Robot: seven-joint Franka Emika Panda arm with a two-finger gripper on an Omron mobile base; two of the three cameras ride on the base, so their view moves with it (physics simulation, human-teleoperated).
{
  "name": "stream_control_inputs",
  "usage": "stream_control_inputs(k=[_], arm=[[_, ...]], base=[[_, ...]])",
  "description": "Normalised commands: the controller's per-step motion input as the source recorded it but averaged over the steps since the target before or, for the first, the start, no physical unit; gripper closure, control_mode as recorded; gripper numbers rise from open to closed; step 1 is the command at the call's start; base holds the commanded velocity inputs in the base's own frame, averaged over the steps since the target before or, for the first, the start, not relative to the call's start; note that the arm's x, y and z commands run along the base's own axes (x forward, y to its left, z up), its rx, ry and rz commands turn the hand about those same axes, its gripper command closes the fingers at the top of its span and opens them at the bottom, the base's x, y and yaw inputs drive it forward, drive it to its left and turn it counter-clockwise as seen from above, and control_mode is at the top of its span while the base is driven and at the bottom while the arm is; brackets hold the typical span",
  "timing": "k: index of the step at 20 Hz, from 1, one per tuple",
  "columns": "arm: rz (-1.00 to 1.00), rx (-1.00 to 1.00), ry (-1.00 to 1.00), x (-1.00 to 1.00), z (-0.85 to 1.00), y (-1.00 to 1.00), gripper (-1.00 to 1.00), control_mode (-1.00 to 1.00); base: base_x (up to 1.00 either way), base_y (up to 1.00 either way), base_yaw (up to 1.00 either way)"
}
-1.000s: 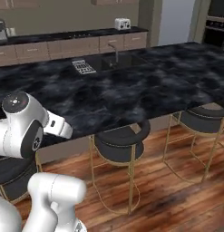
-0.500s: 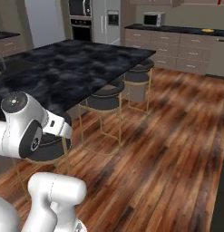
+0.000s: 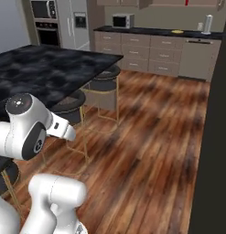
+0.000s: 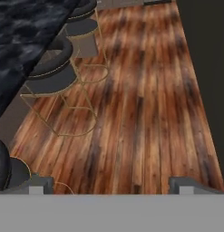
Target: Move the hot dog bun to the plate on the dining table and place the condiment next to that plate. Then navigate to the fridge and take the sausage and place it on the plate as well.
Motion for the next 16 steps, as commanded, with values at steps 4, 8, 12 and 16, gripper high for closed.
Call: stream_control_inputs(k=[4, 8, 12, 16], arm=[[0.00, 0.00, 0.00, 0.00, 0.00, 0.00, -1.00, 1.00], [0.00, 0.00, 0.00, 0.00, 0.00, 0.00, -1.00, 1.00], [0.00, 0.00, 0.00, 0.00, 0.00, 0.00, -1.00, 1.00], [0.00, 0.00, 0.00, 0.00, 0.00, 0.00, -1.00, 1.00]], base=[[1.00, -0.50, -0.21], [1.00, -0.38, -0.17], [1.00, -0.35, -0.15], [1.00, -0.32, -0.14]])
